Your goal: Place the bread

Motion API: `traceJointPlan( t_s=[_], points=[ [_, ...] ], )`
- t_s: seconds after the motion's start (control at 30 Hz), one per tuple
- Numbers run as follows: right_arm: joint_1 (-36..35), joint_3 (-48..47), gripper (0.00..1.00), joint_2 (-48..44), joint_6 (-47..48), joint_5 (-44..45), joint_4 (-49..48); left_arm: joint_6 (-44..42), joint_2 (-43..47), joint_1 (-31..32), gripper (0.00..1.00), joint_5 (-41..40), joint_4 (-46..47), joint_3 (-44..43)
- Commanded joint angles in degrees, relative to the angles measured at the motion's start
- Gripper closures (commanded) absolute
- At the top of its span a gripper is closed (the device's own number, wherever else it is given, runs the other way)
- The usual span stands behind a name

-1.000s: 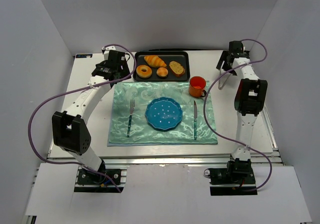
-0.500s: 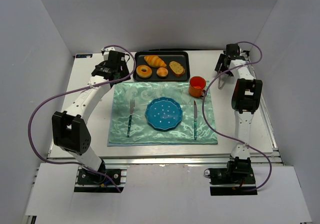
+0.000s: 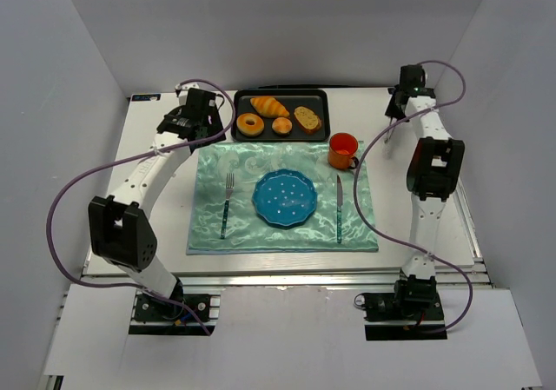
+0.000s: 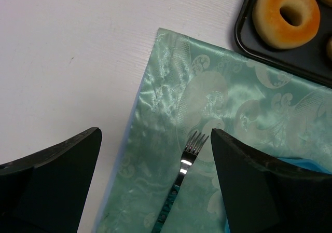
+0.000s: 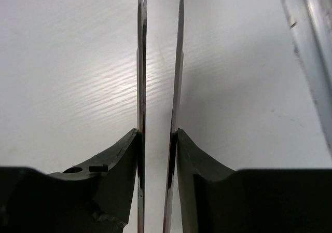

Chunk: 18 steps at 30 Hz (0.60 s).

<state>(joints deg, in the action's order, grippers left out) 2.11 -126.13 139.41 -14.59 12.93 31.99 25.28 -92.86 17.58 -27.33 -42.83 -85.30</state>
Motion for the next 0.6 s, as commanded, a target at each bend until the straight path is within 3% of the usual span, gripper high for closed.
traceJointPlan(
  t_s=[0.0, 0.23, 0.37, 0.57],
  points=[
    [-0.2, -1.1, 0.61, -14.9, -0.8, -3.0, -0.4, -1.2, 5.7, -0.4, 0.02, 1.9, 1.7, -2.4],
    [-1.1, 2.0, 0.58, -25.0, -2.9, -17.4, 7.5, -1.5, 12.0, -0.4, 0.02, 4.6, 4.2, 3.6],
    [-4.5, 2.0, 0.57, -25.8, -2.7, -26.5, 9.9, -0.8, 13.9, -0.4, 0.02, 6.0, 4.4, 5.8],
    [-10.0, -0.3, 0.56, -23.1, -3.4, -33.1, 11.3, -0.5, 15.6, -0.4, 0.02, 6.4, 3.4, 5.9]
  ],
)
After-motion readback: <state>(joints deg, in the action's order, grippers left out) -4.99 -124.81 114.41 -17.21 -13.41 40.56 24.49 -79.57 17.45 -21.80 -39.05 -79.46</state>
